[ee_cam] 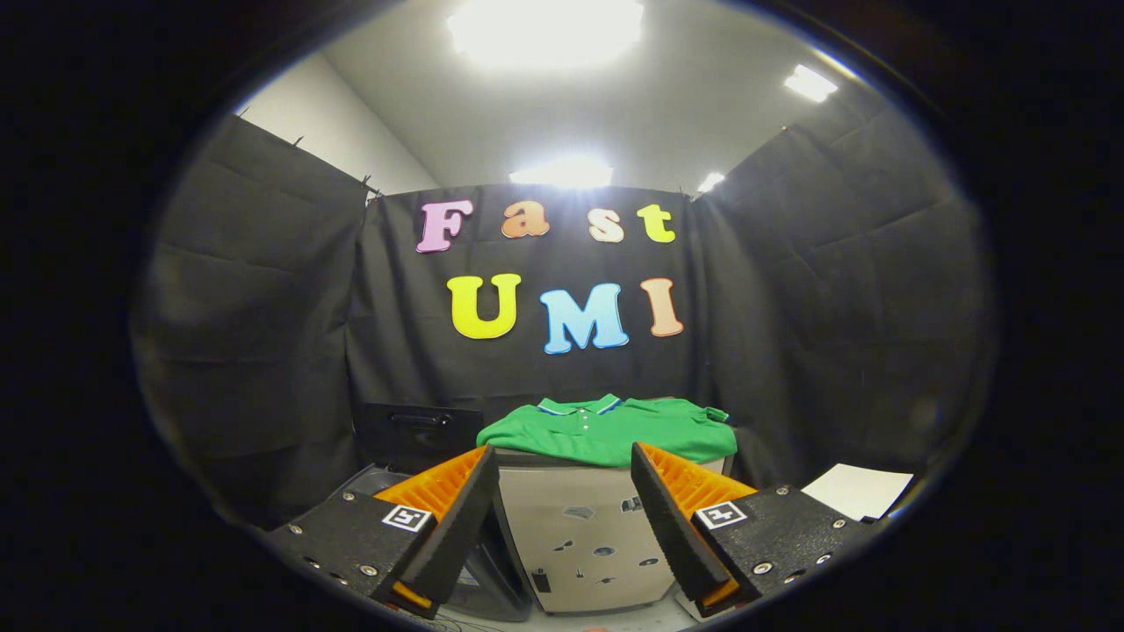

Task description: Put the clothes into the washing machine and then close the washing machine lid.

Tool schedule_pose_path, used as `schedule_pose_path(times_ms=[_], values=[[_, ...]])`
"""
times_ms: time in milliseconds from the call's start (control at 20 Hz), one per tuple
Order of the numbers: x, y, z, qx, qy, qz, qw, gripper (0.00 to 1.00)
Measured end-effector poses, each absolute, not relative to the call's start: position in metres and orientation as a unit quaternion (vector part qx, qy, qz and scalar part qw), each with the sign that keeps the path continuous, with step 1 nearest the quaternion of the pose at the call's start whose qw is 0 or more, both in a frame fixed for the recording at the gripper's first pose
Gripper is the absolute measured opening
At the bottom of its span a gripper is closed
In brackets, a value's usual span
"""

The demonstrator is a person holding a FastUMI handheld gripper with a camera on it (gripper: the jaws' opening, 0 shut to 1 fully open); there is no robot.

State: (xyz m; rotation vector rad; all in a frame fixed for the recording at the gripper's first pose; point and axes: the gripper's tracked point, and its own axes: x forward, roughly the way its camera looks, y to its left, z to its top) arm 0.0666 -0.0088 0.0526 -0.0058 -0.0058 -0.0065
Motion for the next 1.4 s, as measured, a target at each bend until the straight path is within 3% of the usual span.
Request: schedule_pose_path(times_ms=[600,1400], values=[[0.168,-0.03,0.072,-0.006,0.009,-0.001,1.0,0.93],[0.303,-0.028,0.049,-0.017,0.108,0.035,0.993,0.93]])
